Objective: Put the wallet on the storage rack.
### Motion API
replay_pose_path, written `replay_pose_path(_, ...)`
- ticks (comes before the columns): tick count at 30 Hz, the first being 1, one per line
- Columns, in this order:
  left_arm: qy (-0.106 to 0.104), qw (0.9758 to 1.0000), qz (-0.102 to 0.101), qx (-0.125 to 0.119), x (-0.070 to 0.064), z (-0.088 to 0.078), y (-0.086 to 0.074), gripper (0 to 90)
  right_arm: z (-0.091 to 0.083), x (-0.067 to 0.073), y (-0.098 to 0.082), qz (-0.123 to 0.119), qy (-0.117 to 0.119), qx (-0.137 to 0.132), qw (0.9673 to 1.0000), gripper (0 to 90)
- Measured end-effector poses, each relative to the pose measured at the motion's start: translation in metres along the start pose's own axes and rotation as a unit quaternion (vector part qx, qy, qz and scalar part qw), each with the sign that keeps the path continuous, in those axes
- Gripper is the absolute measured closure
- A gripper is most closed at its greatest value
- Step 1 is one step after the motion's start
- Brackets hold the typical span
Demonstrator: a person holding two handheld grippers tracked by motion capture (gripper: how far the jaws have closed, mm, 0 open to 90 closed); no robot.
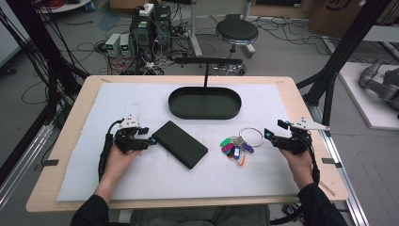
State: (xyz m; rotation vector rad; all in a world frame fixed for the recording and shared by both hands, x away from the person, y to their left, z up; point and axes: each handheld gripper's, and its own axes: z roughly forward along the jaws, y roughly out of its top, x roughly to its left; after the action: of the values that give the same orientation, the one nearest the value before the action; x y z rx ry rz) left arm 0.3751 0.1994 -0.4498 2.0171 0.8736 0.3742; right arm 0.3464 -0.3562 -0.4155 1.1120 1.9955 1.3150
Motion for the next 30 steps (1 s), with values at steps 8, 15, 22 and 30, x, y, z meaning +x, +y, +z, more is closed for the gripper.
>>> replay_pose_path(8,-0.038,0.999,0.015,0.015,0.002,0.005,0.003,57.8,0.007,0.021,0.006,-0.015,0.032,-0.002,0.9994,25.3)
replay_pose_path(15,-0.034,0.9992,0.012,0.018,0.003,0.004,0.004,64.3,0.017,0.041,0.011,-0.028,0.064,0.004,0.9976,25.3)
replay_pose_path(22,-0.029,0.9993,0.004,0.024,0.001,0.001,0.006,71.6,0.03,0.074,0.015,-0.047,0.105,0.008,0.9934,25.2)
replay_pose_path(30,-0.032,0.999,-0.007,0.03,-0.001,-0.002,0.005,74.0,0.052,0.121,0.015,-0.098,0.151,0.03,0.9833,25.3)
